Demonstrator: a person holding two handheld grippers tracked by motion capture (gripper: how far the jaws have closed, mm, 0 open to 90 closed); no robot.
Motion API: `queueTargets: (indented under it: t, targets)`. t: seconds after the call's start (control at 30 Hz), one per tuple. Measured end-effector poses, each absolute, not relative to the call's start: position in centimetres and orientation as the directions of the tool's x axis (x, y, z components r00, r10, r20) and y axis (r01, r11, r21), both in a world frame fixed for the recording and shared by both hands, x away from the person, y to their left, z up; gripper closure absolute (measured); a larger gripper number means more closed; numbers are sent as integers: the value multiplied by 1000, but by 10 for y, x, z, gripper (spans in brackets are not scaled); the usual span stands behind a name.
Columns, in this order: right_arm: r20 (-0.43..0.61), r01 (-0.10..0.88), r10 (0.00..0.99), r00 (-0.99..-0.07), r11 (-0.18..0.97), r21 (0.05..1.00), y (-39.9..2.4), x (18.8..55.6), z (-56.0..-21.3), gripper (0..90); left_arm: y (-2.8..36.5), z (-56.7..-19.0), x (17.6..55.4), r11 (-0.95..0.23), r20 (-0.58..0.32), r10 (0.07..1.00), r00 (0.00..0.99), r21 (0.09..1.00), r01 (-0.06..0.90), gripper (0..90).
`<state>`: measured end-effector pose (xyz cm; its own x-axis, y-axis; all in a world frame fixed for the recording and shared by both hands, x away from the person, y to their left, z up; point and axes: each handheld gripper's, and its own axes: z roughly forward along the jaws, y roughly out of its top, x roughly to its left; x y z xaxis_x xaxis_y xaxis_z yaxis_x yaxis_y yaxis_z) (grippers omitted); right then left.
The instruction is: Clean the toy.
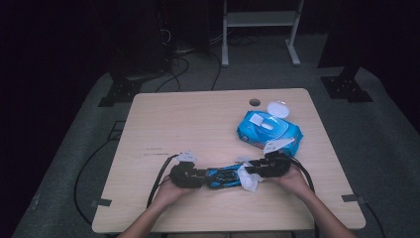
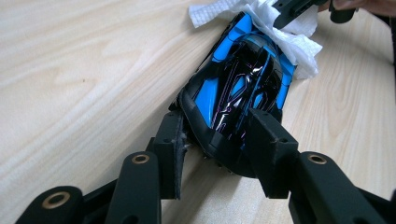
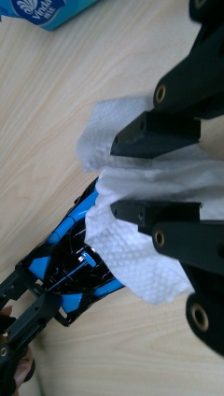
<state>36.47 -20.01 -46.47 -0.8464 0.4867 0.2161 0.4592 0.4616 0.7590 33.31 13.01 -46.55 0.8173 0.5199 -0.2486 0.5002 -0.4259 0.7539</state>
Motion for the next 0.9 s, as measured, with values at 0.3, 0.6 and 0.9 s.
queueTargets:
  t: [0.3,0.6,0.9]
  targets:
    - [400,561,411,-819,428,709,-207,375,-473,504,126,-463,316,-477,-86,501,861,802,358,577]
    - [493,589,322,-808,430,684,-200,381,-483,471,126,-465,310,-487,-19,481,877,825,286,571]
    - [392,494,305,-868,447,746,-198,373,-476,514,124,-466,325,-486,-106,457,883,802,348,385]
